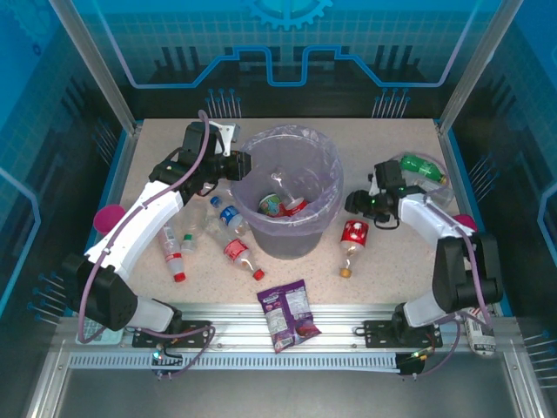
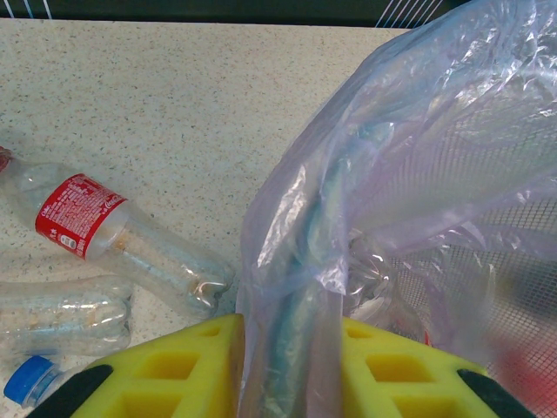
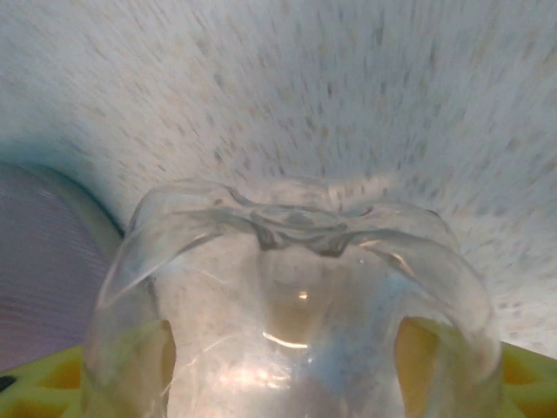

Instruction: Put the plastic bottles in the bin

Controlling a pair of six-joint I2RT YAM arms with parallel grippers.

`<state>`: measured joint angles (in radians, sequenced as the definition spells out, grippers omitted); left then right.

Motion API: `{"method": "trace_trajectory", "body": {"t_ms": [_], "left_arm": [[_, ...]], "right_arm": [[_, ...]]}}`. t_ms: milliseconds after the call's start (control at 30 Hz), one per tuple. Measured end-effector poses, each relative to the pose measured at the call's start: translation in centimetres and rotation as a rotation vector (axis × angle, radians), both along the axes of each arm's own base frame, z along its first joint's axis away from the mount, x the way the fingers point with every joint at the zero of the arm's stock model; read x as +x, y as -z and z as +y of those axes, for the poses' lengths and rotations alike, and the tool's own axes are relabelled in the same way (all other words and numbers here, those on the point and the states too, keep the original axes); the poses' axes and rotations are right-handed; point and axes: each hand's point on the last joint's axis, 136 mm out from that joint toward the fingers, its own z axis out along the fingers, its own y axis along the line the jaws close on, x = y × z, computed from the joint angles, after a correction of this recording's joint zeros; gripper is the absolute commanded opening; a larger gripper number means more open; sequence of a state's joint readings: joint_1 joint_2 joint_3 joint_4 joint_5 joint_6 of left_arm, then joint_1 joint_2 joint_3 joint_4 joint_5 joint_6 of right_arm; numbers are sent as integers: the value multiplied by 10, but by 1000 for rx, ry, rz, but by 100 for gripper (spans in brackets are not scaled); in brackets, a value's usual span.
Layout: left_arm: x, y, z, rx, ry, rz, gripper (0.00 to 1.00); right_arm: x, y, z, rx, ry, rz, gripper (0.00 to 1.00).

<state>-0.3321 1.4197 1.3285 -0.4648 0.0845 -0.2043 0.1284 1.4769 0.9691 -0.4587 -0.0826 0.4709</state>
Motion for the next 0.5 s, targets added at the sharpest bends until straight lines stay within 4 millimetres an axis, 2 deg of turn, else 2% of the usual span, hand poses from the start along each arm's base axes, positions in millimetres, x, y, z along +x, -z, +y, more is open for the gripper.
{"method": "trace_trajectory", "body": {"t_ms": [33, 167, 267, 367, 500], "left_arm": [[0, 0, 0, 0, 0, 0, 30], [0, 0, 0, 0, 0, 0, 30], [0, 0, 0, -2, 2, 1, 30], [0, 0, -1, -2, 3, 1, 30], [0, 0, -1, -2, 3, 1, 30]], "right_arm": [[5, -16, -3, -10, -1, -38, 61], [23, -103, -17, -71, 0, -249, 61], [26, -163, -30, -135, 18, -407, 60], [20, -208, -44, -202, 52, -533, 59], [11, -257, -57, -252, 97, -692, 58]]}}
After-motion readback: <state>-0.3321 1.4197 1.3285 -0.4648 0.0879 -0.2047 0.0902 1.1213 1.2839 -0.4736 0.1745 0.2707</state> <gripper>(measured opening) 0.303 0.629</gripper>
